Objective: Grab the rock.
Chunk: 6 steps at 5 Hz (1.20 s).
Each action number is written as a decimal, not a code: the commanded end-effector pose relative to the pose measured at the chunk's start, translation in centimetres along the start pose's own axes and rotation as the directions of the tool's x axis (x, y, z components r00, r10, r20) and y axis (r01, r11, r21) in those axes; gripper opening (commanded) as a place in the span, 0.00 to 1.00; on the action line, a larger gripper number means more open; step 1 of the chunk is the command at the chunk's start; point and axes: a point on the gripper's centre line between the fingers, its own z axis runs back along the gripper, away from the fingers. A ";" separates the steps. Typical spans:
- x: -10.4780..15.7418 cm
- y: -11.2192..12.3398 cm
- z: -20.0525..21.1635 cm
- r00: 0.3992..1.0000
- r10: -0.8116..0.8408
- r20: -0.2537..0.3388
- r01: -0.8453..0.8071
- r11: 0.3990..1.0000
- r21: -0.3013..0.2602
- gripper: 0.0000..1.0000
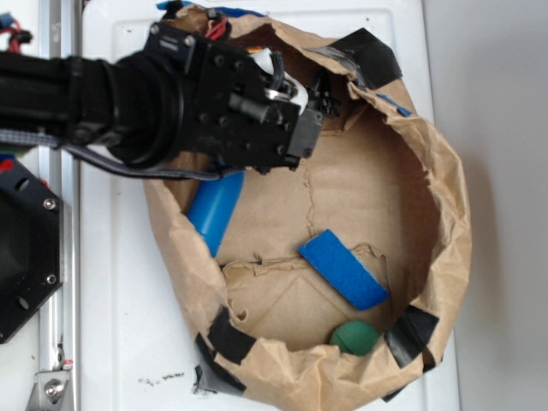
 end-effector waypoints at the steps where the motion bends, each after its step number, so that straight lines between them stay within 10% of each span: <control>1: 0.4 0.8 0.3 1.000 -0.018 0.007 0.018 1.000 -0.016 0.00; 3: -1.1 0.0 3.7 0.950 -0.300 -0.085 0.282 0.943 -0.176 0.00; 5: -3.4 0.4 11.5 0.779 -0.612 -0.137 0.531 0.760 -0.375 0.00; 6: -4.5 -3.2 13.8 0.603 -0.785 -0.140 0.680 0.598 -0.425 0.00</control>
